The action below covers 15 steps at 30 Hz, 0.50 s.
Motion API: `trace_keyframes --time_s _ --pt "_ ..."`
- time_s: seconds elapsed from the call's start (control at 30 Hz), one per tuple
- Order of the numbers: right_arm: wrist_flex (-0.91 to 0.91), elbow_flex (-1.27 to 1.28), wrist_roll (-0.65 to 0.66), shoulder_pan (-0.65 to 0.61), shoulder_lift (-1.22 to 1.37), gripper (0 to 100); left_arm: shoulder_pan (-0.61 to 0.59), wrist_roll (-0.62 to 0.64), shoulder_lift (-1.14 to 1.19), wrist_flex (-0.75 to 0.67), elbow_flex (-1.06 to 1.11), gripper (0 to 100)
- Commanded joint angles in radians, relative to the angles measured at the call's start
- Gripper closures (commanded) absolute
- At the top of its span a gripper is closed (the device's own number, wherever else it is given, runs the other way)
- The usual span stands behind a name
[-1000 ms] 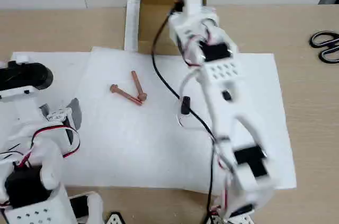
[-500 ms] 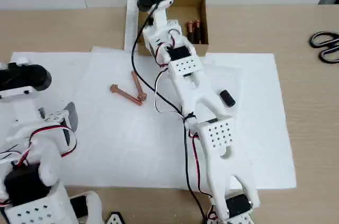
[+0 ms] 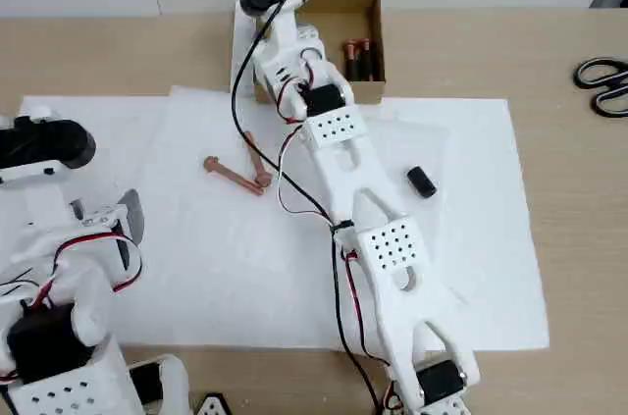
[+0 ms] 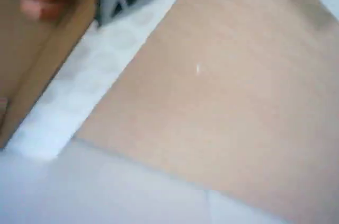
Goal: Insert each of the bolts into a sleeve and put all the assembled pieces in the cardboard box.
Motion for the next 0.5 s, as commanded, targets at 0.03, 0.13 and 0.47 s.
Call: trace_keyframes --time_s 0.03,0.13,0.47 --pt "0.09 -0.166 0.002 -0.001 -0.027 80.0 -0.003 -0.003 -0.006 0.0 -0.004 79" --pt "0.231 -0.311 0.002 0.015 -0.027 80.0 -0.003 -0.003 -0.006 0.0 -0.005 79" --pt "0.595 -0.338 -0.003 0.219 -0.262 80.0 -0.002 -0.003 -0.006 0.0 -0.005 79"
